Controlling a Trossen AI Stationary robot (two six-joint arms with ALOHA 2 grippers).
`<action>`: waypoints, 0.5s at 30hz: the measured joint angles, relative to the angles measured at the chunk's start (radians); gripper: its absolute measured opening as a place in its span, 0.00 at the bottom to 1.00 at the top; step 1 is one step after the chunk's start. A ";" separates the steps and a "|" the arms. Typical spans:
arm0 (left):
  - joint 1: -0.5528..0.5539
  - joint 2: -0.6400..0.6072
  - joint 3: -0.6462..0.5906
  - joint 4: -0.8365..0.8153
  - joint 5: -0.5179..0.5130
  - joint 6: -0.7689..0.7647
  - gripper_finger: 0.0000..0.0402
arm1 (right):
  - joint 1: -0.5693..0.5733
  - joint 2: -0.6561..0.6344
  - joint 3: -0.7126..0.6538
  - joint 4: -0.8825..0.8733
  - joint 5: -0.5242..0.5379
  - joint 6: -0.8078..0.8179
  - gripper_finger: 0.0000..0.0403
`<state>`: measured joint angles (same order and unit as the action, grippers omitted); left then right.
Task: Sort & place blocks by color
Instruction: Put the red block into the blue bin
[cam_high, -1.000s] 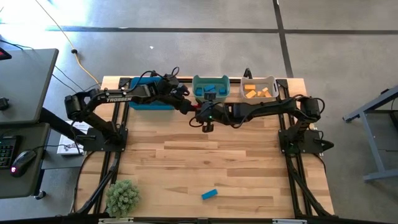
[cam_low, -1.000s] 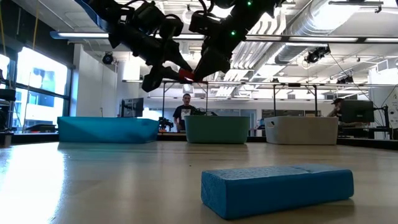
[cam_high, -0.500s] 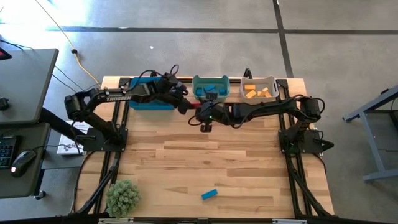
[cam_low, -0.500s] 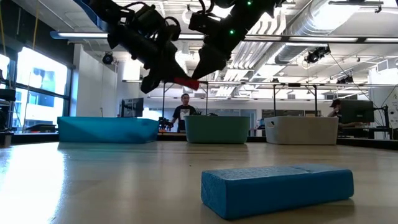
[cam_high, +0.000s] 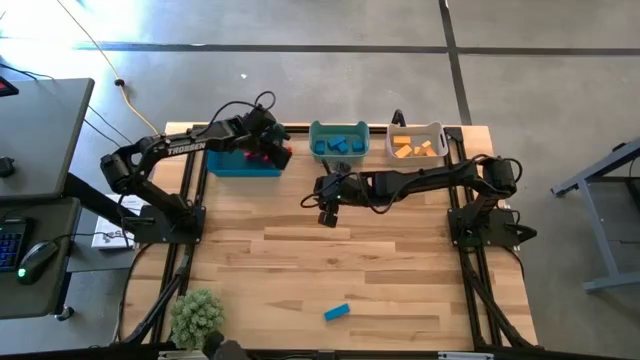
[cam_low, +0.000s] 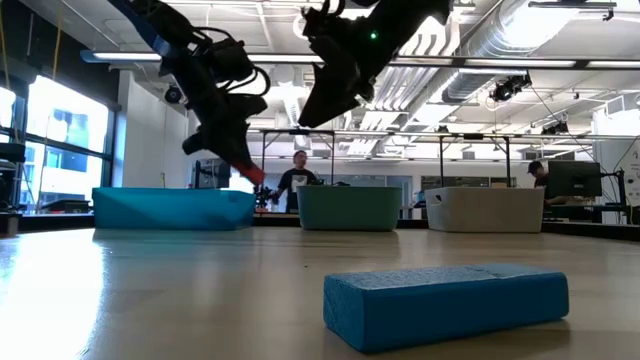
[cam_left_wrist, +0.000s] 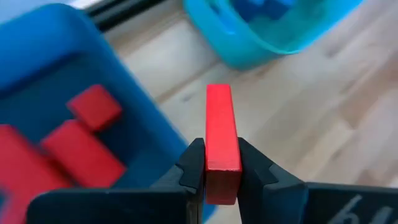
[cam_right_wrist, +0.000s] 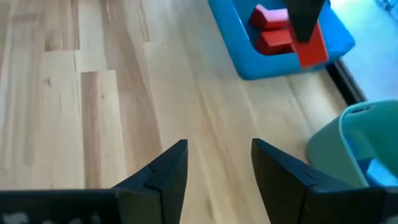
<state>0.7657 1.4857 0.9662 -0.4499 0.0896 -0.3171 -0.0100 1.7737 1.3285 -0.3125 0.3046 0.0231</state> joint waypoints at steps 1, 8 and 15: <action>0.006 0.000 0.005 -0.016 -0.014 0.014 0.09 | 0.004 0.000 0.000 -0.005 -0.001 0.022 0.41; 0.041 -0.001 0.060 -0.119 -0.118 0.096 0.09 | 0.043 0.000 0.000 -0.031 -0.002 0.122 0.41; 0.052 -0.009 0.098 -0.264 -0.185 0.171 0.09 | 0.086 0.000 0.000 -0.071 -0.082 0.220 0.41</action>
<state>0.8181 1.4769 1.0640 -0.7134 -0.0954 -0.1461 0.0758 1.7737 1.3285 -0.3831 0.2222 0.2429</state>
